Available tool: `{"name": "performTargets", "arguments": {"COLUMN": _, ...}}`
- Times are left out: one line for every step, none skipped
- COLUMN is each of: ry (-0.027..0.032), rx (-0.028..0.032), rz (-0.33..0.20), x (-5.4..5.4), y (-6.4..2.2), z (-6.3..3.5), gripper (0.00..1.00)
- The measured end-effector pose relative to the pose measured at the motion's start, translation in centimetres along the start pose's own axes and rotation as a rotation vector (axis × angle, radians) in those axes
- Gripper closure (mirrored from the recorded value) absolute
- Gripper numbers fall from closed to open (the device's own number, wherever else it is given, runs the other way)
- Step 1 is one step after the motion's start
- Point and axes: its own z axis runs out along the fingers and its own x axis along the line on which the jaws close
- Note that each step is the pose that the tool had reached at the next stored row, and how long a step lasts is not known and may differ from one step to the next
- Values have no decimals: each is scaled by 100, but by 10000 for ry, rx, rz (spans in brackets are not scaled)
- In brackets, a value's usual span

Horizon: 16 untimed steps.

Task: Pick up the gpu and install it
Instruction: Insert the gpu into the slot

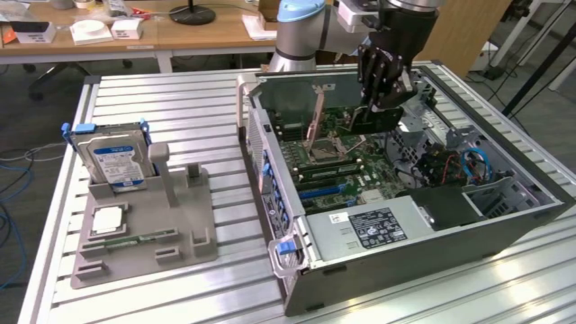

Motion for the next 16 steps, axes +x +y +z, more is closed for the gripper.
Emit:
{"name": "performTargets", "arguments": {"ry": 0, "rx": 0, "rz": 0, "x": 0, "y": 0, "z": 0, "gripper": 74}}
{"name": "performTargets", "arguments": {"ry": -1, "rx": 0, "rz": 0, "x": 0, "y": 0, "z": 1, "gripper": 74}}
{"name": "performTargets", "arguments": {"ry": -3, "rx": 1, "rz": 0, "x": 0, "y": 0, "z": 4, "gripper": 74}}
{"name": "performTargets", "arguments": {"ry": -6, "rx": 2, "rz": 0, "x": 0, "y": 0, "z": 14, "gripper": 74}}
{"name": "performTargets", "arguments": {"ry": -4, "rx": 3, "rz": 0, "x": 0, "y": 0, "z": 25, "gripper": 74}}
{"name": "performTargets", "arguments": {"ry": 0, "rx": 2, "rz": -1, "x": 1, "y": 0, "z": 39, "gripper": 74}}
{"name": "performTargets", "arguments": {"ry": -1, "rx": 3, "rz": 0, "x": 2, "y": 0, "z": 58, "gripper": 74}}
{"name": "performTargets", "arguments": {"ry": 0, "rx": 5, "rz": 1, "x": 3, "y": 0, "z": 75, "gripper": 74}}
{"name": "performTargets", "arguments": {"ry": -1, "rx": 8, "rz": 1, "x": 5, "y": 2, "z": 95, "gripper": 74}}
{"name": "performTargets", "arguments": {"ry": 0, "rx": 11, "rz": 1, "x": 6, "y": 3, "z": 113, "gripper": 74}}
{"name": "performTargets", "arguments": {"ry": -1, "rx": 16, "rz": 1, "x": 8, "y": 5, "z": 131, "gripper": 74}}
{"name": "performTargets", "arguments": {"ry": -2, "rx": 20, "rz": 0, "x": 11, "y": 7, "z": 149, "gripper": 74}}
{"name": "performTargets", "arguments": {"ry": -1, "rx": 23, "rz": 0, "x": 15, "y": 9, "z": 167, "gripper": 74}}
{"name": "performTargets", "arguments": {"ry": -1, "rx": 24, "rz": 3, "x": 17, "y": 15, "z": 185, "gripper": 74}}
{"name": "performTargets", "arguments": {"ry": -2, "rx": 25, "rz": 1, "x": 18, "y": 22, "z": 204, "gripper": 74}}
{"name": "performTargets", "arguments": {"ry": -1, "rx": 26, "rz": 1, "x": 19, "y": 28, "z": 222, "gripper": 74}}
